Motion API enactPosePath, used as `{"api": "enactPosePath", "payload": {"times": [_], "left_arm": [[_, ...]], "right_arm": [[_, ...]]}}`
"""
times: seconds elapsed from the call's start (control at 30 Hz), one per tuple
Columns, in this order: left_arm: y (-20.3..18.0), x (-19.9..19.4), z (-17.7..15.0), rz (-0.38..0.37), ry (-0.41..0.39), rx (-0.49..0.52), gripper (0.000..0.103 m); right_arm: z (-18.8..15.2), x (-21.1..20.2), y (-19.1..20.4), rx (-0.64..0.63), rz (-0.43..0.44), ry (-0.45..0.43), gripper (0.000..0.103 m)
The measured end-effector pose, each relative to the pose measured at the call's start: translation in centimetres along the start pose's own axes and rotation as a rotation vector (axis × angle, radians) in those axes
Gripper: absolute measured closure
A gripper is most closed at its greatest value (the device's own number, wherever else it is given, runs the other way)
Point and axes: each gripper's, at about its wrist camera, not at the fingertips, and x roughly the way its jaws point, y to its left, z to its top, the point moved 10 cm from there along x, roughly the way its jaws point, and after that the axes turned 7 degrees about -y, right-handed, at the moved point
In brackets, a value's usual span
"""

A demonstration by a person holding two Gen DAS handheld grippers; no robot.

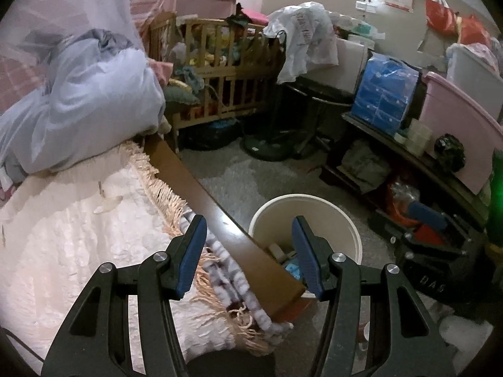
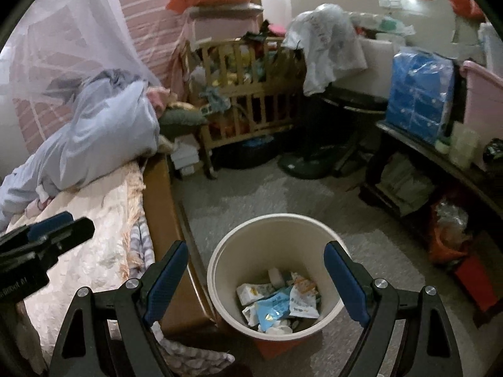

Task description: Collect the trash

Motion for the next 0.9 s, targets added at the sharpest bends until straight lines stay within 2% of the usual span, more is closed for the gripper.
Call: {"api": "enactPosePath", "payload": {"times": [0.3, 0.9], "left_arm": [[-1.2, -1.4, 0.5, -0.003, -0.038, 0.017, 0.048], [-0.6, -2.0, 0.6, -0.006, -0.051, -0.009, 0.048]], "right_arm": [[1.7, -2.8, -0.7, 0.008, -0.027, -0.074, 0.017], [2.0, -3.5, -0.2, -0.004, -0.022, -0.08, 0.017]]}}
